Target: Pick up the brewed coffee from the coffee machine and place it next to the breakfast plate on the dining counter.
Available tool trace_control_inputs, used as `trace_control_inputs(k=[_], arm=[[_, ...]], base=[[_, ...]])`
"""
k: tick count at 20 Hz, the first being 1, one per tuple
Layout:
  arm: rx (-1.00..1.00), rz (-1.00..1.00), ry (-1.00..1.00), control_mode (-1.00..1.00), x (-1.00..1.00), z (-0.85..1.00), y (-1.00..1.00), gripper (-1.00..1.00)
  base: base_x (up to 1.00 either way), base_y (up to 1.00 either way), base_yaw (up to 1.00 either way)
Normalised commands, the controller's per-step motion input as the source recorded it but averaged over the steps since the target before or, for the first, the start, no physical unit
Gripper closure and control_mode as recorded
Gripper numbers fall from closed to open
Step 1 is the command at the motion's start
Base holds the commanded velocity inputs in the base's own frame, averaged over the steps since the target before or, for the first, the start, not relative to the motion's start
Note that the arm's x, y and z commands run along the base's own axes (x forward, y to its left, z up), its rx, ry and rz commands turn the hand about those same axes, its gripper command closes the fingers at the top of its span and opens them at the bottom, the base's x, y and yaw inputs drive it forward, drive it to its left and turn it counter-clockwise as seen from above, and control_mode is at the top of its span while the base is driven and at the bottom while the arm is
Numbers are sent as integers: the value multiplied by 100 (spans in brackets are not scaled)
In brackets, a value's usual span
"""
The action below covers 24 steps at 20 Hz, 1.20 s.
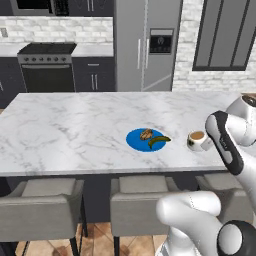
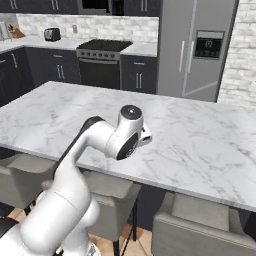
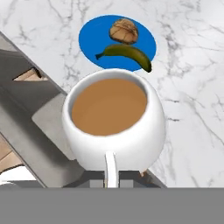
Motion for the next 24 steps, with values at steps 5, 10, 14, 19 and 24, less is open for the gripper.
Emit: trace_control_inputs(k=[5,10,14,19,24], arm=[[0,-3,2,-100,65,-35,-20,100],[0,-1,2,-100,64,-22,-7,100],[0,0,0,-100,46,-24,-1,100],[0,0,0,-100,36,-42,-10,100],[0,0,0,-100,27,-46,-27,100]], base=[[0,0,0],[0,0,0],[0,0,0],[0,0,0],[0,0,0]])
